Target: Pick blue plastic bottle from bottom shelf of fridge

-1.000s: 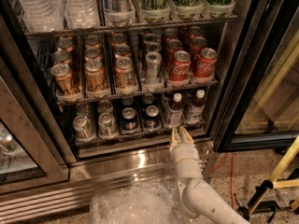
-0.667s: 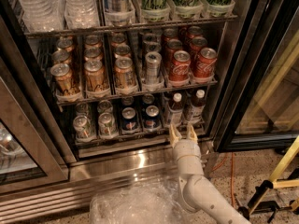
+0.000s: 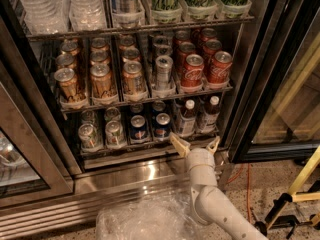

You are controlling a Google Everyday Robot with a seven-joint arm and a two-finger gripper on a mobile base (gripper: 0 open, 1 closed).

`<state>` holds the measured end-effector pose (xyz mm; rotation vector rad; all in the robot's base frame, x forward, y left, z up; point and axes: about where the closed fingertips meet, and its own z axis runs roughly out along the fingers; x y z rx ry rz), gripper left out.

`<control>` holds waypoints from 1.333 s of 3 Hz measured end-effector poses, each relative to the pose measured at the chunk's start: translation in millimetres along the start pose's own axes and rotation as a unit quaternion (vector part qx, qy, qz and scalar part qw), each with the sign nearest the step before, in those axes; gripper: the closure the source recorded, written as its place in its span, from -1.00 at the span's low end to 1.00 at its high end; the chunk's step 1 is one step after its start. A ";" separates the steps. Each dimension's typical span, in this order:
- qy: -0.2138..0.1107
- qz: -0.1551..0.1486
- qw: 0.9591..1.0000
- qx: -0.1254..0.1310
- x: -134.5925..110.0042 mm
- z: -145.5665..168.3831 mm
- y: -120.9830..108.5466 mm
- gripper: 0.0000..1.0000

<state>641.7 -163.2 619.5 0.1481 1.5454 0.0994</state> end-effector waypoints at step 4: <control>-0.068 -0.126 0.987 0.075 -15.1 44.1 -79.1 -0.20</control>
Offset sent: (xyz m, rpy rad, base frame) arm 0.0403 -0.0813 -0.0021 -0.2348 -0.0883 -0.1891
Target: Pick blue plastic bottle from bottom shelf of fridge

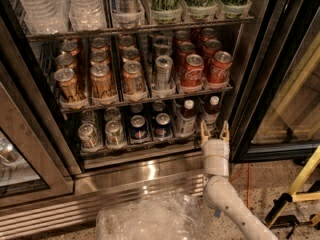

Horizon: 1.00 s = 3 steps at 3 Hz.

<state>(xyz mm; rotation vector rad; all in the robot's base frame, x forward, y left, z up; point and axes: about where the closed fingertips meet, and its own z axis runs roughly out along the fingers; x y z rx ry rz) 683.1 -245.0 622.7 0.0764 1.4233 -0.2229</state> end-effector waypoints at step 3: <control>-0.008 0.009 1.000 0.005 0.7 4.9 -10.3 -0.20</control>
Offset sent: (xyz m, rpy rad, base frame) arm -0.0036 -0.0075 0.0064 -0.0209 -0.0331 -0.0104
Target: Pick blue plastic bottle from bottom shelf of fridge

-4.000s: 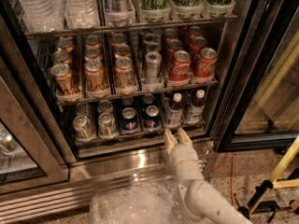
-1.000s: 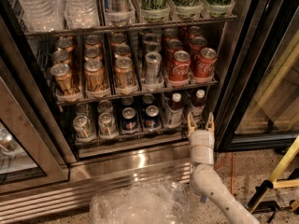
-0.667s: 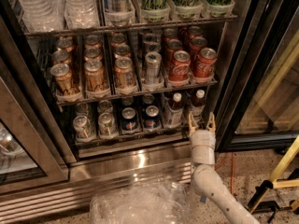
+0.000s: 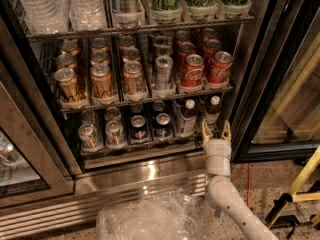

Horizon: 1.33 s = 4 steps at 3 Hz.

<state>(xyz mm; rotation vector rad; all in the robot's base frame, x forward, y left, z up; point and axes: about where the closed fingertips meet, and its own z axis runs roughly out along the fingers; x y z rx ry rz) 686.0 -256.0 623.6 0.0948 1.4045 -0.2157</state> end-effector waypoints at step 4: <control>0.001 0.033 0.999 -0.032 -4.1 1.6 18.4 -0.20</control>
Offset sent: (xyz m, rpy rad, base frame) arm -0.0022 0.0096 -0.0042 0.0536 0.0111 0.0520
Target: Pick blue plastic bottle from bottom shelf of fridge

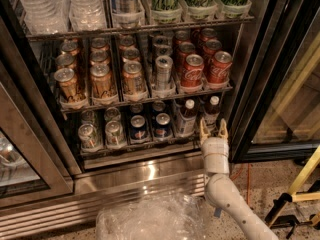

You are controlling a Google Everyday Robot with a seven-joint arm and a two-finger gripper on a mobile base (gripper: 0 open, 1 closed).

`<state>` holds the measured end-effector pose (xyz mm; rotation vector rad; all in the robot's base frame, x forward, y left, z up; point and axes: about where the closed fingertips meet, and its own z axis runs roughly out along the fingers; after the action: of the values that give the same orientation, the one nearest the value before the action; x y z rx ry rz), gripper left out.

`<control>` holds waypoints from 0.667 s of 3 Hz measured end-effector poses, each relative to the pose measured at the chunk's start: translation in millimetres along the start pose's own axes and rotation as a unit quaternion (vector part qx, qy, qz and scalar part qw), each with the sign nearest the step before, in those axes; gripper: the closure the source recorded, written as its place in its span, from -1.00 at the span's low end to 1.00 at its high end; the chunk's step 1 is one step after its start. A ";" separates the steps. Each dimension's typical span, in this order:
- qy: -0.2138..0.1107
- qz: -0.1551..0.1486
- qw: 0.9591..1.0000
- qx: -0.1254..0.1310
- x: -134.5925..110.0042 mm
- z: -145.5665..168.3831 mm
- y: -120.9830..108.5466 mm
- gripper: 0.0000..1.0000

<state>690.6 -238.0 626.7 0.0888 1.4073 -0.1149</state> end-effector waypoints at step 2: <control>0.007 0.008 0.999 -0.042 1.1 28.9 13.9 -0.18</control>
Offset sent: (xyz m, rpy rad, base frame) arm 0.0177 0.0270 0.0007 0.0053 0.0103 0.1052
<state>720.9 -228.0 630.2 0.0315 1.4228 -0.0414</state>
